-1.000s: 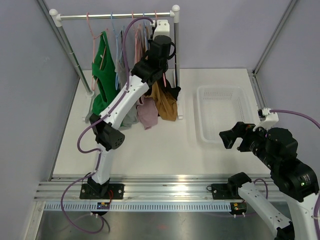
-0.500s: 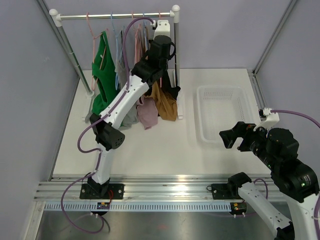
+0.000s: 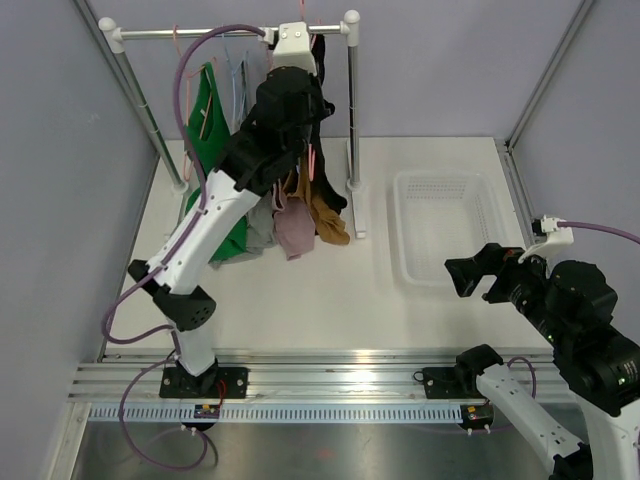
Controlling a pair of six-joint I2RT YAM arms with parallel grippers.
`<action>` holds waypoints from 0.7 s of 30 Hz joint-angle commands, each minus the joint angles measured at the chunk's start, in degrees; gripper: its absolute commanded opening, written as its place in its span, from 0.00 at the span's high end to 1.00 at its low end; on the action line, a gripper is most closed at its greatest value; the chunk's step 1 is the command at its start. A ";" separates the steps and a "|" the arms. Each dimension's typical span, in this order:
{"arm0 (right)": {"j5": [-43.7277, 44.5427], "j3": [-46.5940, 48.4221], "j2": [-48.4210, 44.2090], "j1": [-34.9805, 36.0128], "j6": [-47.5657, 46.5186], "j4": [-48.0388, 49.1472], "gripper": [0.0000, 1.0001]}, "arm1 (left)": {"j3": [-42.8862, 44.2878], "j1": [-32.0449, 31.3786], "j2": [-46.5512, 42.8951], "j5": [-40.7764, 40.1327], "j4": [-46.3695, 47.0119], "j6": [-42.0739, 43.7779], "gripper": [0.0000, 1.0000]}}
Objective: Remove the tank top from the hanger
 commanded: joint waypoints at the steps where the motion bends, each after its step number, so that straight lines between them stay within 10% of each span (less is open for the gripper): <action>1: 2.03 4.30 1.01 0.35 -2.63 -0.72 0.00 | -4.12 -1.71 -7.58 0.91 -0.39 -5.69 1.00; 14: 1.96 7.56 6.72 0.35 -4.04 2.79 0.00 | -26.97 -6.90 -33.60 22.78 0.40 -11.58 1.00; 21: -17.33 5.36 7.77 0.35 -2.29 13.76 0.01 | -33.29 -6.99 -45.82 40.89 -2.59 -13.34 1.00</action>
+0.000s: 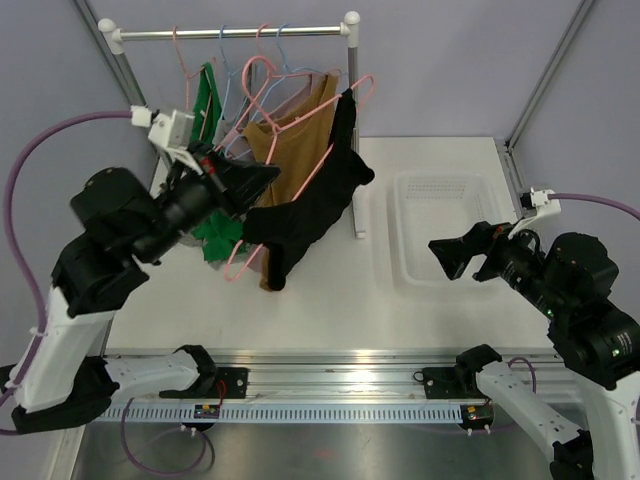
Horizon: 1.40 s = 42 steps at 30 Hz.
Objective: Remove the tank top from the hanger
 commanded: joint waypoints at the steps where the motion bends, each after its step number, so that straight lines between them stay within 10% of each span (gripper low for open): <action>1: -15.07 -0.52 0.63 0.33 1.15 11.75 0.01 | -5.02 -0.23 -7.92 13.99 3.09 -2.58 1.00; 6: -31.60 -1.48 3.70 0.42 6.32 20.91 0.00 | -18.70 -0.23 -17.26 15.42 4.06 -7.51 1.00; 13: -32.86 -5.08 10.12 0.42 10.03 29.17 0.08 | -38.83 -0.32 -25.79 14.62 8.08 -13.39 1.00; 30: -7.38 -10.71 23.74 18.34 2.48 33.40 0.22 | -56.19 -0.32 -36.87 8.03 16.28 -26.85 1.00; 39: 1.15 -9.57 31.30 23.35 0.28 35.34 0.48 | -56.19 -0.32 -37.75 8.03 15.31 -26.76 1.00; 42: 2.74 -10.01 31.57 23.36 -0.07 35.60 0.75 | -56.02 -0.32 -37.93 7.95 14.26 -26.23 1.00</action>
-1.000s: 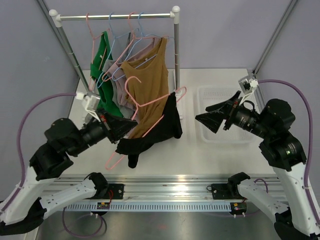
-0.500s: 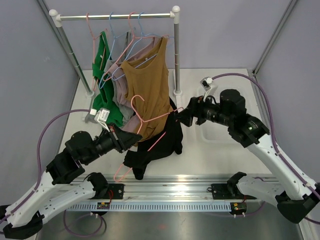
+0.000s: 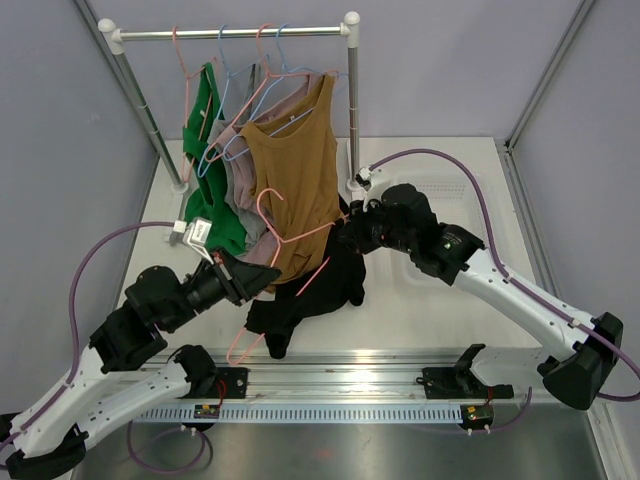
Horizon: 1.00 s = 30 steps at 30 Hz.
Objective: Remove the tank top from the hanger
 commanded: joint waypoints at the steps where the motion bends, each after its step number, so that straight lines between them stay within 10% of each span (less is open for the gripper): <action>1: 4.60 0.46 -0.58 0.54 -1.36 4.17 0.81 | 0.13 -0.21 -1.07 -2.30 3.53 -0.24 1.00; 7: 10.30 0.46 -1.72 0.62 -2.33 2.94 1.00 | 1.10 -0.21 -1.25 -5.30 -0.60 1.86 1.00; 17: 30.69 5.02 3.36 -3.23 -3.57 -4.69 1.00 | 0.05 -0.21 -3.35 7.26 -0.61 8.28 1.00; 25: 25.01 4.24 -0.82 -4.82 0.13 -7.43 1.00 | 1.72 -0.21 -6.17 8.68 1.93 10.57 1.00; 30: -0.54 -1.80 -13.38 -4.82 2.58 -2.96 1.00 | 0.58 -0.21 -3.03 7.97 17.70 14.24 1.00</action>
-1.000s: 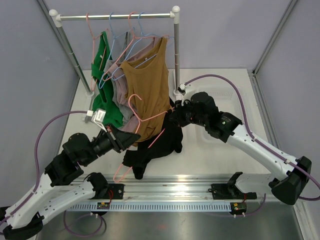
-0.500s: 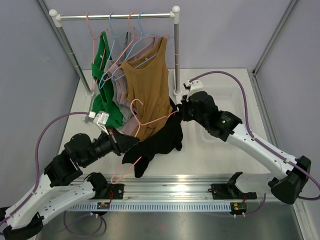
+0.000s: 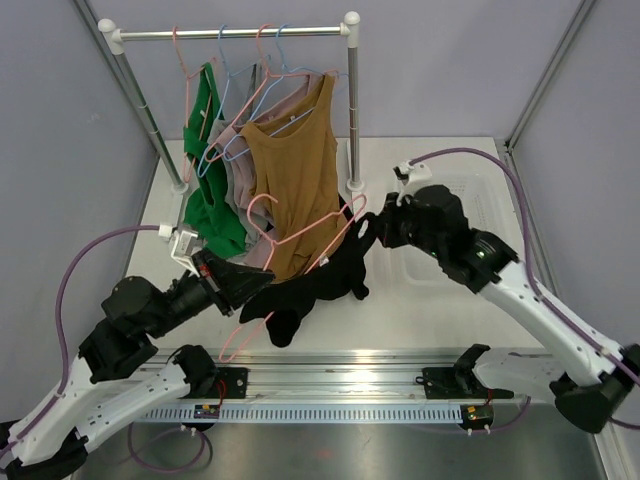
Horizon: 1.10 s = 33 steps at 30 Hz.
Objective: Remove the tank top from the hanger
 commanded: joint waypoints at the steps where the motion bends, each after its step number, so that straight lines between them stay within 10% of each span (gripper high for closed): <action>1: -24.26 -3.59 -10.37 -0.47 3.78 4.87 1.00 | 0.38 -0.21 2.87 2.57 19.58 4.59 1.00; 6: -42.62 -6.07 -16.18 -0.39 7.57 7.35 1.00 | 0.73 -0.65 10.34 -0.74 39.71 14.68 1.00; 16: -39.65 1.14 -19.61 -0.30 1.78 -9.70 1.00 | 8.55 -6.36 29.23 -25.26 63.72 36.06 1.00; 25: -25.86 -3.85 -18.13 0.40 1.07 -14.47 1.00 | 25.15 -6.45 35.39 -44.26 24.30 24.57 1.00; 33: -10.34 -16.87 -4.78 12.08 8.71 1.80 0.98 | 26.91 -1.91 35.74 -38.84 4.51 15.68 1.00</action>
